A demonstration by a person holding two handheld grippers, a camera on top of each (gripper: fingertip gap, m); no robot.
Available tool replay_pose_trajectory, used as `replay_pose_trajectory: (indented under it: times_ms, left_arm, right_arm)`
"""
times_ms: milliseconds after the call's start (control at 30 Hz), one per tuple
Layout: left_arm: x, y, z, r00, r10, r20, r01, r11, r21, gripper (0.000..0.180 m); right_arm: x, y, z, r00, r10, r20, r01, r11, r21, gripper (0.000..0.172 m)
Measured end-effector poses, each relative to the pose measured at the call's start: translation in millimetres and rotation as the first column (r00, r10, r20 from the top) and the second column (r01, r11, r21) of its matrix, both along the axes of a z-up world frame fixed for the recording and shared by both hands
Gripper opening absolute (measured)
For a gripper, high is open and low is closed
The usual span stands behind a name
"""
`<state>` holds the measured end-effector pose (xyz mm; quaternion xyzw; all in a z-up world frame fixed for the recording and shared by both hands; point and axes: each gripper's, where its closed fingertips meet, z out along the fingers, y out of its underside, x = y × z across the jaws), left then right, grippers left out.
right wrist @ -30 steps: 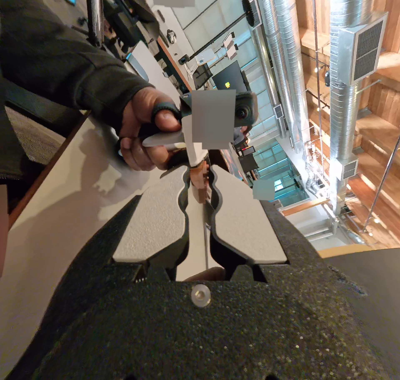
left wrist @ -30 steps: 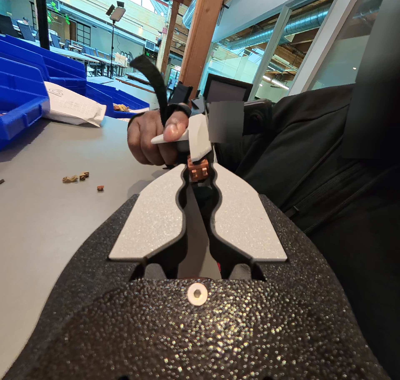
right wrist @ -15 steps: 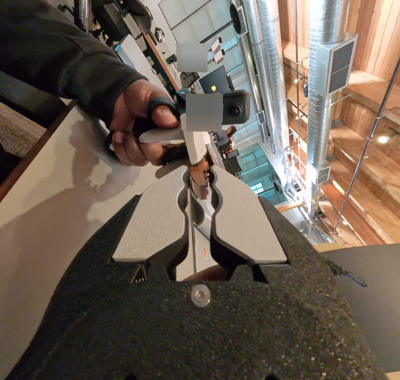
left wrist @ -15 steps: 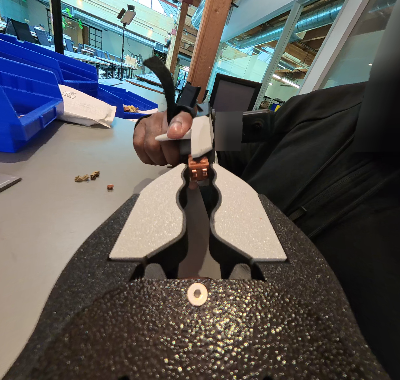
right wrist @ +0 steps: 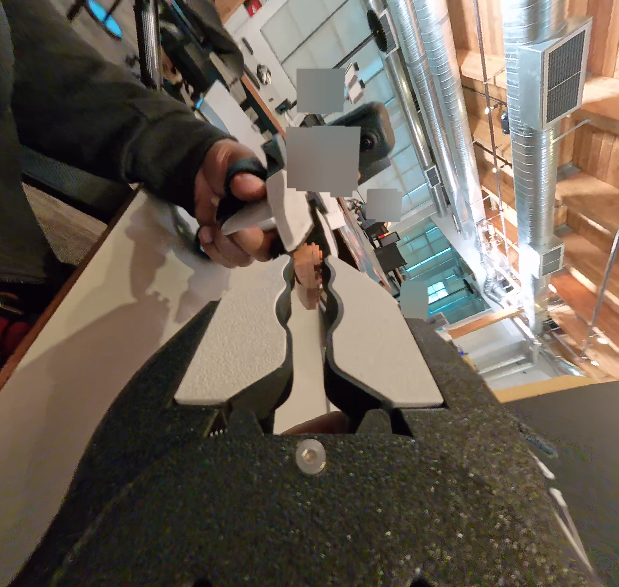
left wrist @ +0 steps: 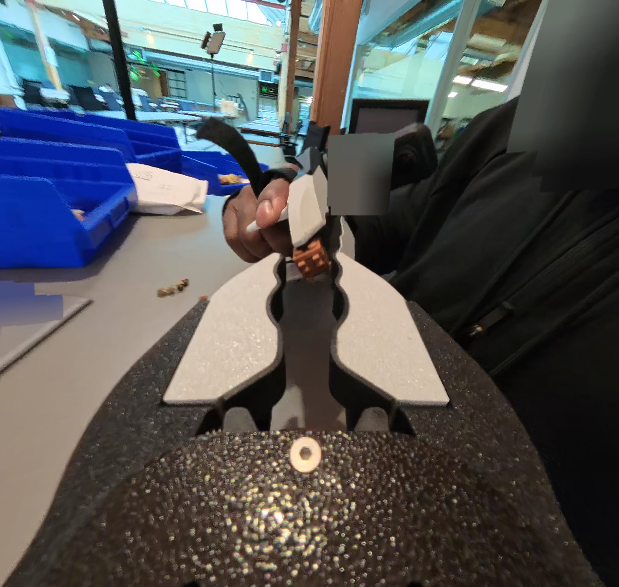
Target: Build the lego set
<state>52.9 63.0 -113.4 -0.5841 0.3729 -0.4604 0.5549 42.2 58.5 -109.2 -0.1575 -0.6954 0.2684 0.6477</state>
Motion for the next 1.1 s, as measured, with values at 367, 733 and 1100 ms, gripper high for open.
replay_pose_trajectory:
  times_ms: [367,733,1100]
  left_arm:
    - [-4,-14,21,0.97,0.21,-0.125,-0.121,0.857,0.501,0.025]
    - [6,-18,16,0.954,0.241,-0.18,-0.084,0.789,0.609,0.018]
    - [9,-21,16,0.953,0.24,-0.184,-0.071,0.769,0.636,0.014]
  right_arm:
    - [11,-9,14,0.983,0.182,-0.01,-0.178,0.947,-0.267,0.016]
    - [15,-20,16,0.961,0.276,-0.017,-0.265,0.902,-0.342,0.016]
    - [15,-24,18,0.953,0.302,-0.029,-0.292,0.886,-0.36,0.016]
